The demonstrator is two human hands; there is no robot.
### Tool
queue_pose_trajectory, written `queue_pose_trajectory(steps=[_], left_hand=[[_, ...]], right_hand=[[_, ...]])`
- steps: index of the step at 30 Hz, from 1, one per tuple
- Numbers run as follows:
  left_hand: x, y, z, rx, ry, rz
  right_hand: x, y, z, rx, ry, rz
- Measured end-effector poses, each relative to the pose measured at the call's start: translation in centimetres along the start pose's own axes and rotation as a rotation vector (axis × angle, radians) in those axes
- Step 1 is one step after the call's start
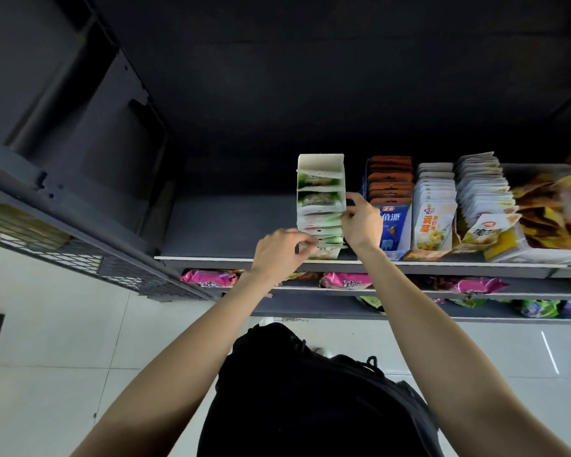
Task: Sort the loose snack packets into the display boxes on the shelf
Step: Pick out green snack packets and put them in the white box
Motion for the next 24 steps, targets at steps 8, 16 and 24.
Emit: queue_pose_trajectory(steps=[8, 16, 24], left_hand=[[5.5, -0.2, 0.9, -0.080, 0.370, -0.079], [2.2, -0.4, 4.3, -0.271, 0.094, 0.261], [3.7, -0.5, 4.8, -0.330, 0.367, 0.221]], right_hand=[[3.2, -0.5, -1.2, 0.207, 0.050, 0.091], [2.6, -3.5, 0.6, 0.471, -0.462, -0.161], [3.5, -4.6, 2.2, 0.551, -0.351, -0.225]])
Point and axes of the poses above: each hand's wrist, its own z-axis towards the middle knuckle, its own x-axis out of the back of the hand, y = z × x, the point moved 6 cm from there along z, towards the middle knuckle, and after that the axes turned 6 degrees about z, right-handed, at the moved point
